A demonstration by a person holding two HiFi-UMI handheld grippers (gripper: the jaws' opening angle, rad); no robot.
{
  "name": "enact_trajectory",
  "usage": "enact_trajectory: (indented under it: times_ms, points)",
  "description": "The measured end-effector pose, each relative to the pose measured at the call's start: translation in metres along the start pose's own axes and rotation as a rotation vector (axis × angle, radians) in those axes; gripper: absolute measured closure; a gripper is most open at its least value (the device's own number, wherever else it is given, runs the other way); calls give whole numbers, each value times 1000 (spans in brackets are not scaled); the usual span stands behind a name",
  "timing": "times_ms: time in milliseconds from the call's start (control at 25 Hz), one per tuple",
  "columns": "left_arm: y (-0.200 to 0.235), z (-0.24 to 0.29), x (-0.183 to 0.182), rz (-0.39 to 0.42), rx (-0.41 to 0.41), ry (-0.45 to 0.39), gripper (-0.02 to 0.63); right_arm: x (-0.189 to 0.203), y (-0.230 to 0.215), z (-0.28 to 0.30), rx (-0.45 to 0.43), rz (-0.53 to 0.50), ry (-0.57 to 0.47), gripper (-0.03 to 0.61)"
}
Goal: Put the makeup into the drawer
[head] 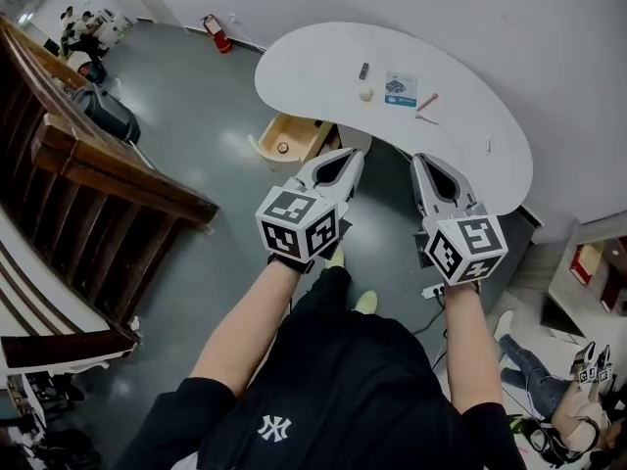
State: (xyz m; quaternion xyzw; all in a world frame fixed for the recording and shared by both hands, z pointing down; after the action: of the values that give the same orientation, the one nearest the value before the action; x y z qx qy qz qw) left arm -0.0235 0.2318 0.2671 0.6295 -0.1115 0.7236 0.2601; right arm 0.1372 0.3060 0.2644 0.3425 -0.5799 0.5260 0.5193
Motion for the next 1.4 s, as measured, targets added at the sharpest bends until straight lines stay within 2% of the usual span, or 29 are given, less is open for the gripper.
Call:
enact_trajectory:
  times_ms: [240,480,880,1120,1400]
  points:
    - [29,27,2,3,14,8,606,0,-11,37,7,-11,22,563]
    - [84,71,0,5,32,33,606,-2,-27,99,33,-24,47,563]
    - [171,148,9,30,103,108,606,10,-57,201,124,13,92,563]
    - [198,182,18,38,126,137,606,15,-72,232,157,33,118,563]
    - [221,235,38,37,111,229,606,24,-114,265,146,65,151,563]
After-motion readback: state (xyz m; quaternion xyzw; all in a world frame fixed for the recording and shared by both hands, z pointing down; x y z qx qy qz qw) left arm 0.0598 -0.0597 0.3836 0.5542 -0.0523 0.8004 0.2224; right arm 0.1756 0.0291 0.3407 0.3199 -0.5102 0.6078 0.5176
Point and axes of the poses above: the fingertips, and each gripper's own axes: z forward along the fingers, y to its left, x out of its underside, the point moved 7 cm from there along -z, backward along the fingers, and after that the axes turned 4 degrees about z, right-handed, at the moved point
